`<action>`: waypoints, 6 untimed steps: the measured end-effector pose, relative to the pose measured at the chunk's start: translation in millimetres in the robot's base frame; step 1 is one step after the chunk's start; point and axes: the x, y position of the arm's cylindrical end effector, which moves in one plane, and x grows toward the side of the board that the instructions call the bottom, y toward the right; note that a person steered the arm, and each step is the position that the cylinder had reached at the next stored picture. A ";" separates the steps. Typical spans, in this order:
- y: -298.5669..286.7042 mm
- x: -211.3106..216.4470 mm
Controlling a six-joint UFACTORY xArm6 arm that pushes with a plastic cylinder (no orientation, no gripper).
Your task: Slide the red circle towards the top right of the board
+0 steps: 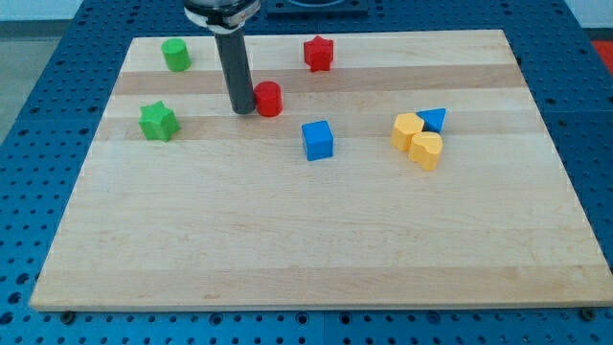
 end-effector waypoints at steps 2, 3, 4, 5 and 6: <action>69.2 -7.6; 108.1 -15.8; 138.4 -36.3; 161.8 -52.4; 200.3 -53.6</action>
